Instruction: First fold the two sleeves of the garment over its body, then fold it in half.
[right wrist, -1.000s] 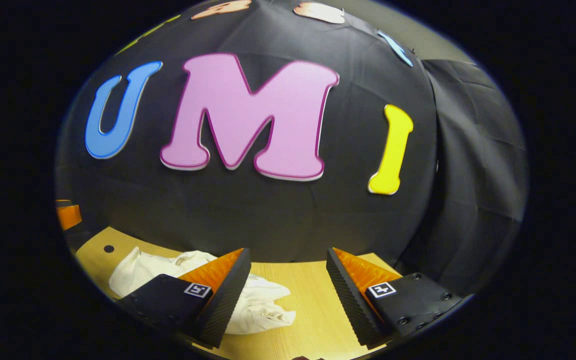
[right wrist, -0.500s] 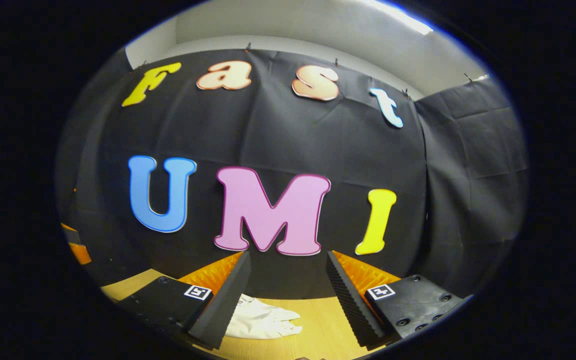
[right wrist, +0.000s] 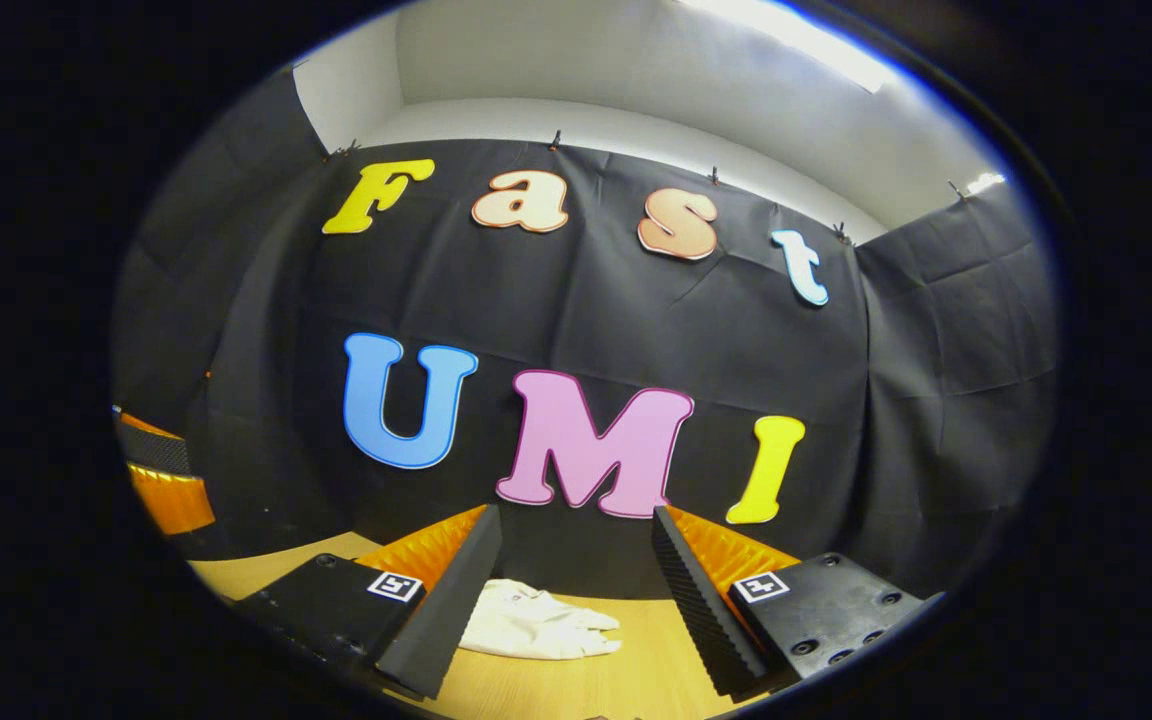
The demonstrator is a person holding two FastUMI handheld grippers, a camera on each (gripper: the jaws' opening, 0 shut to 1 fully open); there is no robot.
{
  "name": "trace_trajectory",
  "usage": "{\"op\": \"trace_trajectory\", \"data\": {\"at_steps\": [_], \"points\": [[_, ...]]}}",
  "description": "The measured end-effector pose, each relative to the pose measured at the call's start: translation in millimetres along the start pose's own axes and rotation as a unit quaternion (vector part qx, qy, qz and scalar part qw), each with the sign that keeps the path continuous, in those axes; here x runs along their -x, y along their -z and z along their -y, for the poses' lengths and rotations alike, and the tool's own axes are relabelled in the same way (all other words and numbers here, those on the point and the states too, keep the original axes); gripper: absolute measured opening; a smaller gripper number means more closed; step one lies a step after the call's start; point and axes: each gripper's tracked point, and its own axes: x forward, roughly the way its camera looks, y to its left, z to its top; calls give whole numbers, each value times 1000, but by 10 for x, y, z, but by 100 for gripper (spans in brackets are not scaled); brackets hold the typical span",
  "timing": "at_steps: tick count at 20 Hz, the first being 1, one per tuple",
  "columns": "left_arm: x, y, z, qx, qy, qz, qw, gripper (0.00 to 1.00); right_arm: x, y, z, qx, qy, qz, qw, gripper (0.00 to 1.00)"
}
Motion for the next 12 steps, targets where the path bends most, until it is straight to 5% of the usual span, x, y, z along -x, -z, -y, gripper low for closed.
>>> {"op": "trace_trajectory", "data": {"at_steps": [12], "points": [[216,-124,-227,-17,-74,6,997,96,39,-53,-273,-15,-57,5,998,96]]}}
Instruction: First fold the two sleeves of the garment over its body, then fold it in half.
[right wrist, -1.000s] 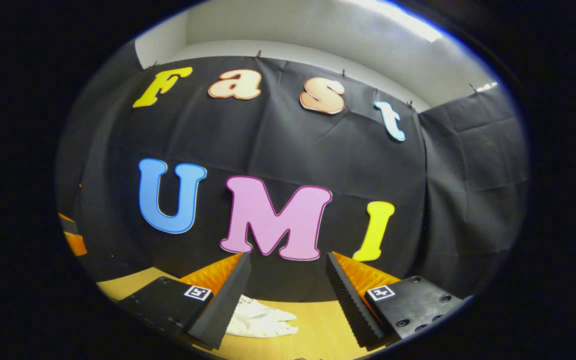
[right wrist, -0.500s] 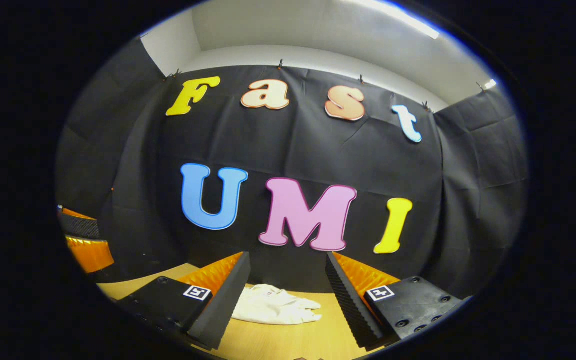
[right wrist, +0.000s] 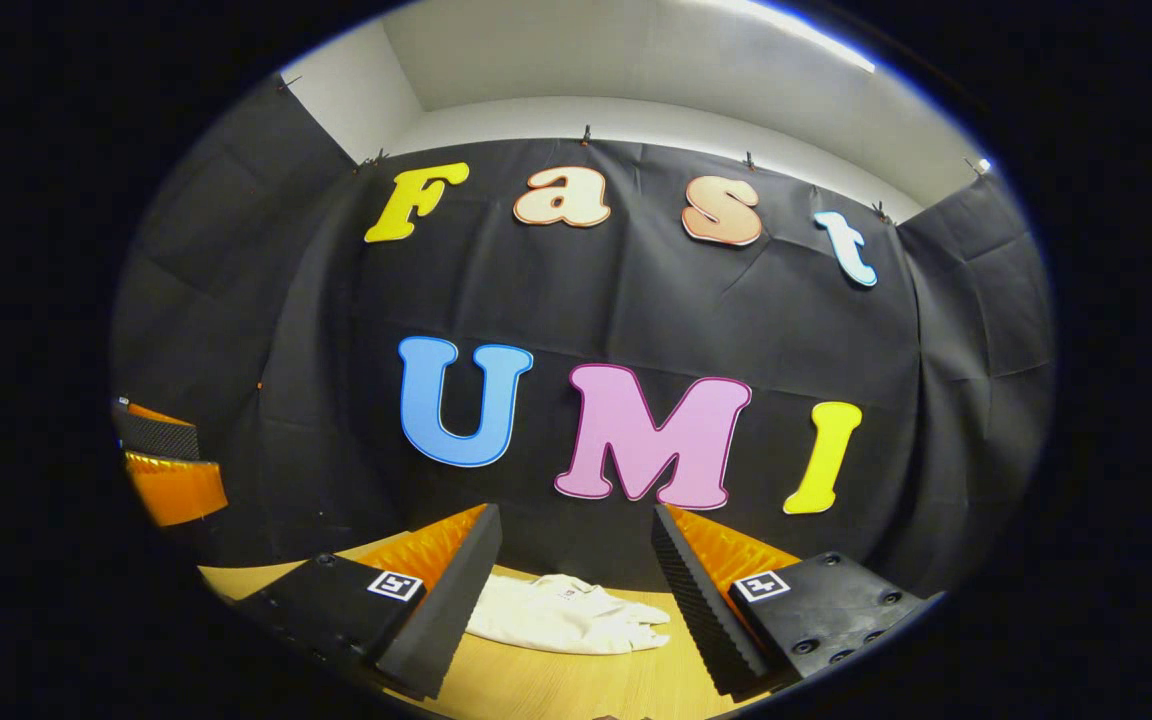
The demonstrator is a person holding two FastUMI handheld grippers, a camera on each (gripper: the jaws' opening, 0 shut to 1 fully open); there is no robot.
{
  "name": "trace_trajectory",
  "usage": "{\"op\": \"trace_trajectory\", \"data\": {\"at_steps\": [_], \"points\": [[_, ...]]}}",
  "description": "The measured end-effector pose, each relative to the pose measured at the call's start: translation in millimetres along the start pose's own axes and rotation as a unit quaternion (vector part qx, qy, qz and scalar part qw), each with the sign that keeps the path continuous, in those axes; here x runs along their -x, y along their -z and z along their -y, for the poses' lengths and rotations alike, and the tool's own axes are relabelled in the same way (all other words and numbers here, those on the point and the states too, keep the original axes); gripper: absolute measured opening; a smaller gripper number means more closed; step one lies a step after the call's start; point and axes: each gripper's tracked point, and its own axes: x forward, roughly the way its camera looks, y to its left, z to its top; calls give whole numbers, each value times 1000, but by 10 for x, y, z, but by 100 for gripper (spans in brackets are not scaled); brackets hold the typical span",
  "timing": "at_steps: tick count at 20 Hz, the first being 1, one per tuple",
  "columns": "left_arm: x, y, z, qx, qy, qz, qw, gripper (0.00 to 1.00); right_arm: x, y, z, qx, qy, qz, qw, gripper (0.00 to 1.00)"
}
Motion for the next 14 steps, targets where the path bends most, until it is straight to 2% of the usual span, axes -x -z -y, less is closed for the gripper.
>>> {"op": "trace_trajectory", "data": {"at_steps": [5,14], "points": [[30,12,45,-7,3,-7,1000,96,76,-12,-52,6,-7,1,1000,96],[76,60,7,3,2,-13,1000,96,196,-17,22,19,7,4,1000,96]]}}
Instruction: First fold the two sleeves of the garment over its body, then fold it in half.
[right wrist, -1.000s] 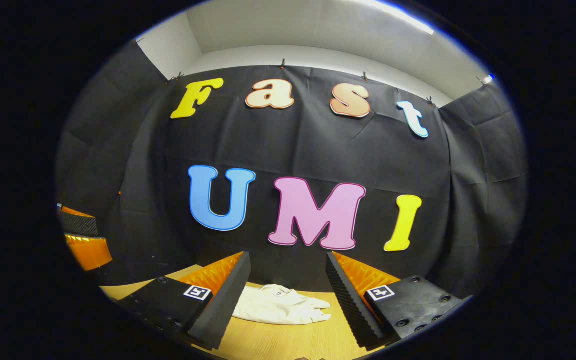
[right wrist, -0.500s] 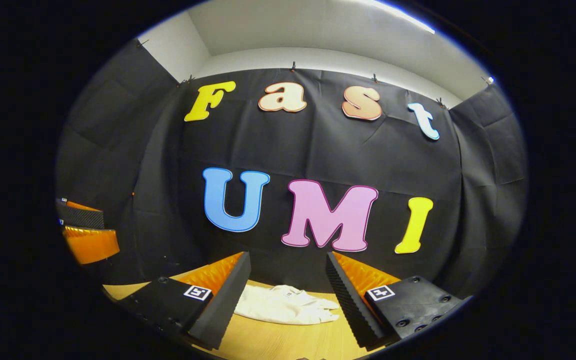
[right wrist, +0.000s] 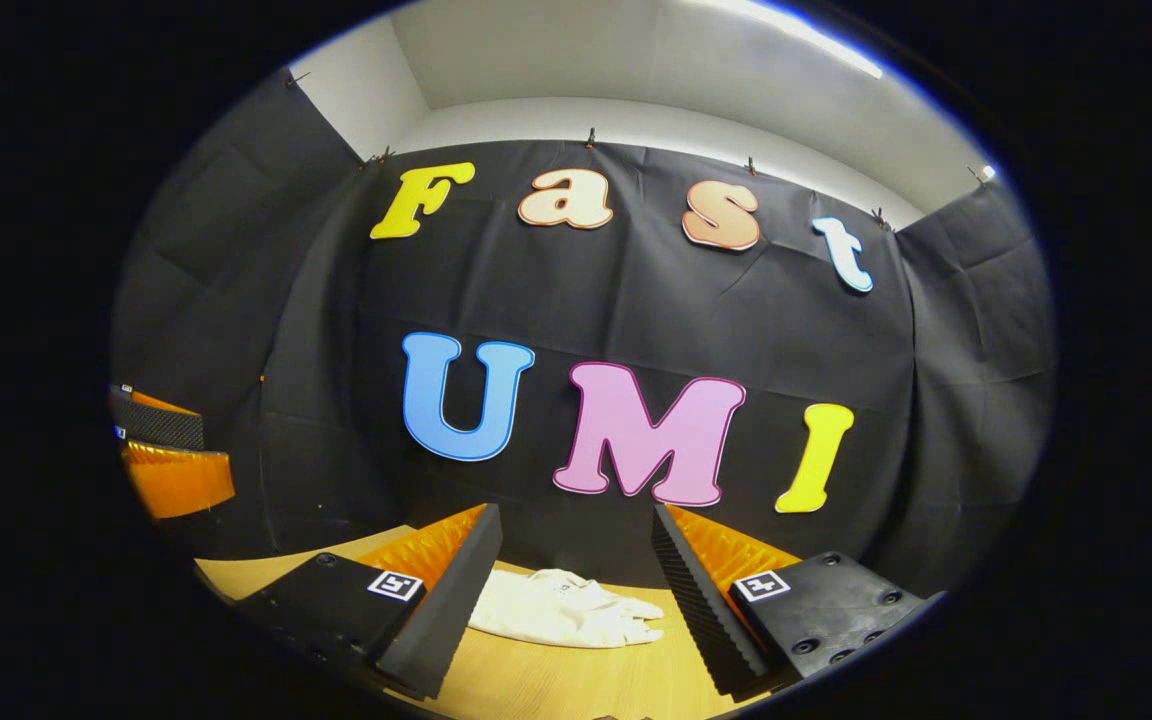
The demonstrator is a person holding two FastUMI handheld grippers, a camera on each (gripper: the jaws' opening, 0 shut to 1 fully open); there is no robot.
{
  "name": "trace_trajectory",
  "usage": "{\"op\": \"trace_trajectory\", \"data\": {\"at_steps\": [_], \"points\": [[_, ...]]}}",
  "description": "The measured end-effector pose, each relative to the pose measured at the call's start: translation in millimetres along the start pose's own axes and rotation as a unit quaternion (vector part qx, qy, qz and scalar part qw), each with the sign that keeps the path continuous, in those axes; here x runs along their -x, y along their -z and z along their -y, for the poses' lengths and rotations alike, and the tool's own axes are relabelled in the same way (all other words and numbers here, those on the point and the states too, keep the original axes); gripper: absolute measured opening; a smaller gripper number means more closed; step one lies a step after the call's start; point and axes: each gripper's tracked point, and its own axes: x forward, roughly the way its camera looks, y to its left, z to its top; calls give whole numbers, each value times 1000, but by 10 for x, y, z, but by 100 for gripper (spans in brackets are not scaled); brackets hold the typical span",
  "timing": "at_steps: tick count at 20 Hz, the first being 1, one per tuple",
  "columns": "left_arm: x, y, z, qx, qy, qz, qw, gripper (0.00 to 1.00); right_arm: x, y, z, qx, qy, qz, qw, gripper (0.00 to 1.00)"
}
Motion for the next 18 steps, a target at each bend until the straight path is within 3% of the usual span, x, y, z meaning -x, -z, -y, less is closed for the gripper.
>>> {"op": "trace_trajectory", "data": {"at_steps": [18], "points": [[-205,156,120,18,29,-6,999,95,269,87,424,-2,81,-18,997,96]]}}
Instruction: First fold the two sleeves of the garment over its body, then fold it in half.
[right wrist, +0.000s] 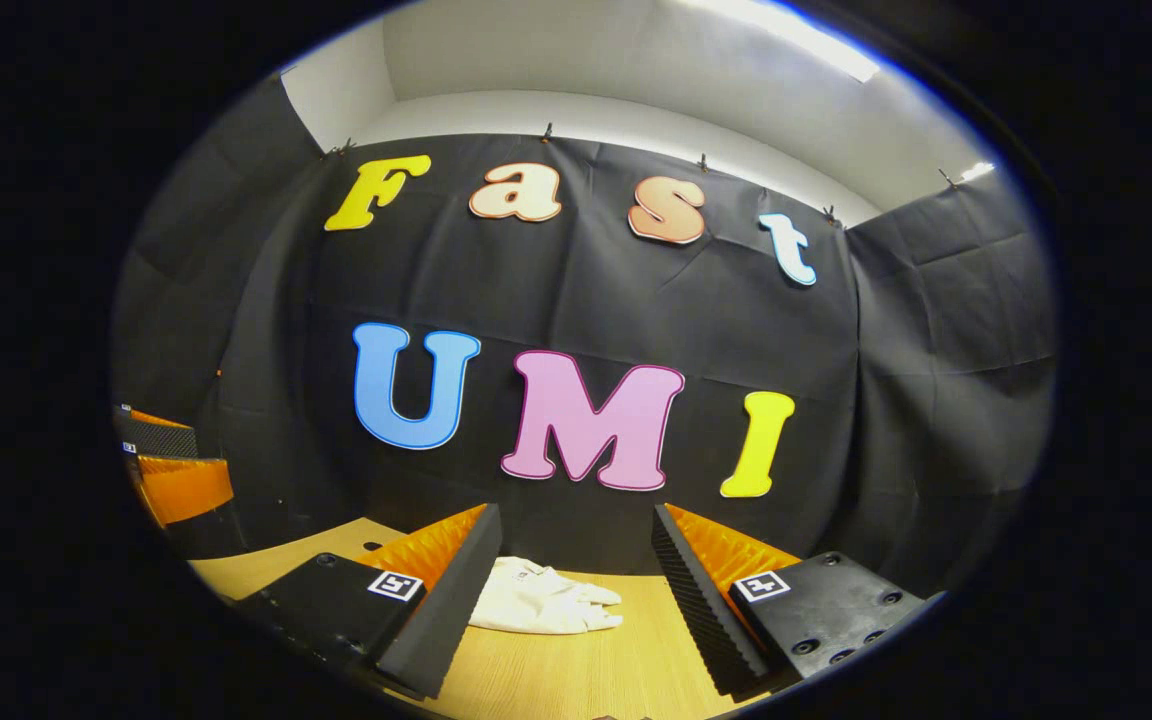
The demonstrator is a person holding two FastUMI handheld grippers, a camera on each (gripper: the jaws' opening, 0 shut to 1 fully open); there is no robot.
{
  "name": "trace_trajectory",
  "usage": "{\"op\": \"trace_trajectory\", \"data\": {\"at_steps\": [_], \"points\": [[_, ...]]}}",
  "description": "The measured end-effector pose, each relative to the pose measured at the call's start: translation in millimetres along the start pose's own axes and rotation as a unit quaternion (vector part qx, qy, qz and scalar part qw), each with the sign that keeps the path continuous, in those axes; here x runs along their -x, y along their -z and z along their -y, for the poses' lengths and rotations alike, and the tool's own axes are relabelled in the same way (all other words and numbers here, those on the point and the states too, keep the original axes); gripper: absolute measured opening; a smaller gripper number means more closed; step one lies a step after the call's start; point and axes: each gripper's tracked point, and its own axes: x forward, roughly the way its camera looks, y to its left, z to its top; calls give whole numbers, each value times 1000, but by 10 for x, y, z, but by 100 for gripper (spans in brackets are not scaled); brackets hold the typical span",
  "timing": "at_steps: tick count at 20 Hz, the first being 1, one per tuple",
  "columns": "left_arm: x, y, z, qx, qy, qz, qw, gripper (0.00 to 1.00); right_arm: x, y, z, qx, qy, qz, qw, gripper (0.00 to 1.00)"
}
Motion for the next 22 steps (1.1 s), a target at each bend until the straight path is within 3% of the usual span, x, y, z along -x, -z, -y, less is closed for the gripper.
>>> {"op": "trace_trajectory", "data": {"at_steps": [22], "points": [[-290,163,-106,-5,31,-15,999,96,72,89,105,2,31,-17,999,96]]}}
